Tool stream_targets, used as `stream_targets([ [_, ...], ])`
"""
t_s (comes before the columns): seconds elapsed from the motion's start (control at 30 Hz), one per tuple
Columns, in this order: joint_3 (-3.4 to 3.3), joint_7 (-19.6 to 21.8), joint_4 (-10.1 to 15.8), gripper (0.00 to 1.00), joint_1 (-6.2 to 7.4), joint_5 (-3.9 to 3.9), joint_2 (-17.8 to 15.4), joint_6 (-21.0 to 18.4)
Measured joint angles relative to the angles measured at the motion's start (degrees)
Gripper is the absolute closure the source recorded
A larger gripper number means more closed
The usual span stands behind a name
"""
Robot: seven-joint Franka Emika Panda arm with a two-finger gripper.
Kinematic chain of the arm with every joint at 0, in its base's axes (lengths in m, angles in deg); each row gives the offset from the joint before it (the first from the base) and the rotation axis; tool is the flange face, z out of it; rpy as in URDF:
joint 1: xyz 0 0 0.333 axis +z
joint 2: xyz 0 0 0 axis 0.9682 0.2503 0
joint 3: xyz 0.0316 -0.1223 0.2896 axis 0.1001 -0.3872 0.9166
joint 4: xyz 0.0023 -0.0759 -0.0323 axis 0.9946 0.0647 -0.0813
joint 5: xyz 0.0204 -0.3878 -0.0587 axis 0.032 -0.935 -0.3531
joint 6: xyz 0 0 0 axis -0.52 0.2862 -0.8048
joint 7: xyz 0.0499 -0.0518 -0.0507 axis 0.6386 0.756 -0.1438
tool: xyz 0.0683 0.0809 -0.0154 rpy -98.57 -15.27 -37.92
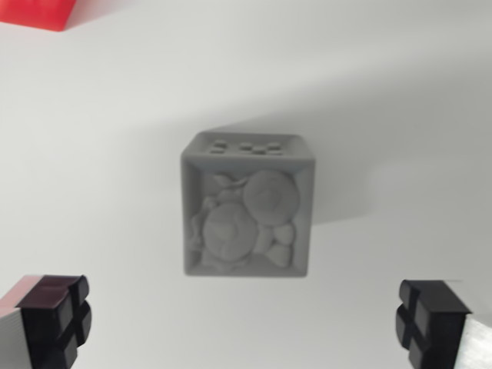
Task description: Destack cube
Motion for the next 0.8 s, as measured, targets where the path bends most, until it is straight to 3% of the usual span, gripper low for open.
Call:
stream_targets([
  [0.07, -0.2, 0.8, 0.1, 0.0, 0.0, -1.09, -1.6, -1.5],
  [0.37, -0.42, 3.3, 0.1, 0.0, -0.31, -4.54, -8.4, -8.1],
  [0.6, -0.42, 4.6, -0.7, 0.0, -0.52, -6.18, -13.2, -13.5],
  [0.8, -0.38, 5.3, -1.7, 0.0, -0.55, -7.08, -16.6, -17.9],
])
